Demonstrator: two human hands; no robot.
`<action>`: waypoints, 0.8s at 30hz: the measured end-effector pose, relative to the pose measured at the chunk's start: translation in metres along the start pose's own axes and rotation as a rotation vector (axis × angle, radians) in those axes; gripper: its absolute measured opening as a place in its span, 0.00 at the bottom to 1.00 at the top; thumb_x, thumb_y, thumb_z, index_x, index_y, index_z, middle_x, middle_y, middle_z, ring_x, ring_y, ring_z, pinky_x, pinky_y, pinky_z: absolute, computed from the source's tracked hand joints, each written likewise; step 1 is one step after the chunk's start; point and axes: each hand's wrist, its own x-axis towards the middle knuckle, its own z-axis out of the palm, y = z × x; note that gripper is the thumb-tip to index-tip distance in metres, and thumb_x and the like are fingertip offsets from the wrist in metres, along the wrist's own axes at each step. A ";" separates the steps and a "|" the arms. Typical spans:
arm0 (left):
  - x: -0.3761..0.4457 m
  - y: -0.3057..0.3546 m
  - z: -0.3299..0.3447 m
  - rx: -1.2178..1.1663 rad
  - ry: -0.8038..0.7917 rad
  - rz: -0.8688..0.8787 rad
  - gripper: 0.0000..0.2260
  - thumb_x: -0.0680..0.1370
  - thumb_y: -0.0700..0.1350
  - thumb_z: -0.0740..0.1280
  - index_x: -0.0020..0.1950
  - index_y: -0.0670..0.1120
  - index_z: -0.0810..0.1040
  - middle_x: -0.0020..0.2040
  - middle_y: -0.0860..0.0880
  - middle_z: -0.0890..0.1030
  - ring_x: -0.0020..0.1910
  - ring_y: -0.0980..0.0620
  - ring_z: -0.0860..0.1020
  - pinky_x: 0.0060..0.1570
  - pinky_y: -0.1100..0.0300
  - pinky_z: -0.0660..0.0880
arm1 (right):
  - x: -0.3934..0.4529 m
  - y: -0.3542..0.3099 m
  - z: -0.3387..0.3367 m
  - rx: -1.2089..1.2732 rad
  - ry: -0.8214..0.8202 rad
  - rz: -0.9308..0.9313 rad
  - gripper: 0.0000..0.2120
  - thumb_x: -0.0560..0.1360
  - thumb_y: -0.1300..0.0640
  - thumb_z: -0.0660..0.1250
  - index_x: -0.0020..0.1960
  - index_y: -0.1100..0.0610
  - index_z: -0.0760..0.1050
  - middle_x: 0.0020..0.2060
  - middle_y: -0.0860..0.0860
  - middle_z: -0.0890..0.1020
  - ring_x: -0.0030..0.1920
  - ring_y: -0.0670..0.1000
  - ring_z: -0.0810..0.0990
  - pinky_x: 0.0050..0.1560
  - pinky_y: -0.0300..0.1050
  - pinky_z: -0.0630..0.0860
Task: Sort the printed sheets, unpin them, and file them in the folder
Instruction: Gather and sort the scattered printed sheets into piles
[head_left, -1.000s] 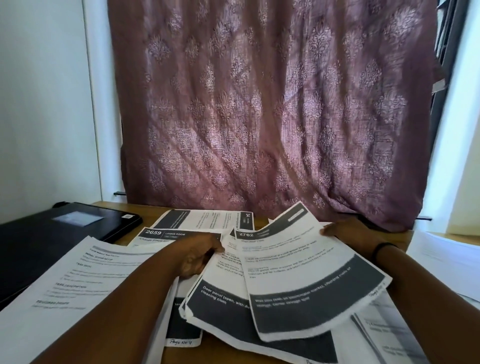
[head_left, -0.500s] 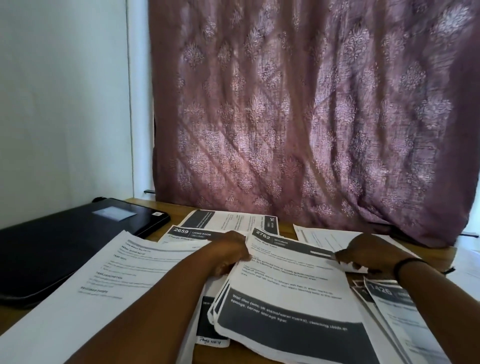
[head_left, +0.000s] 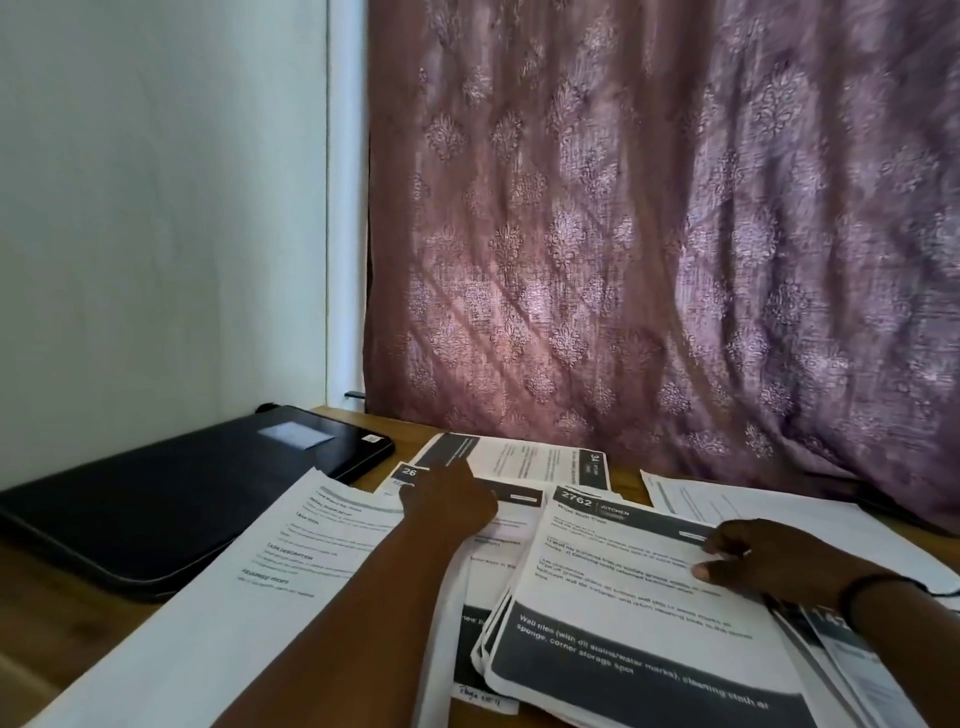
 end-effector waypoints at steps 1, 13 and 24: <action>0.000 -0.005 0.005 0.067 -0.062 -0.022 0.27 0.77 0.59 0.59 0.73 0.48 0.64 0.74 0.45 0.66 0.73 0.42 0.64 0.70 0.43 0.58 | 0.000 0.000 0.001 0.001 0.010 -0.003 0.21 0.63 0.28 0.62 0.46 0.42 0.68 0.47 0.40 0.74 0.46 0.39 0.72 0.42 0.31 0.66; -0.001 -0.011 0.017 0.263 -0.219 -0.057 0.33 0.78 0.64 0.49 0.78 0.47 0.54 0.79 0.43 0.52 0.76 0.39 0.52 0.72 0.37 0.45 | 0.004 0.000 0.002 -0.090 0.076 0.012 0.16 0.72 0.37 0.67 0.54 0.44 0.70 0.53 0.44 0.74 0.54 0.44 0.72 0.52 0.36 0.67; 0.004 0.003 0.012 0.014 -0.003 -0.151 0.34 0.77 0.63 0.54 0.77 0.45 0.55 0.77 0.42 0.56 0.76 0.39 0.52 0.72 0.39 0.48 | 0.038 -0.115 -0.012 -0.259 0.108 -0.211 0.24 0.76 0.40 0.64 0.67 0.51 0.71 0.66 0.46 0.74 0.64 0.50 0.74 0.58 0.39 0.69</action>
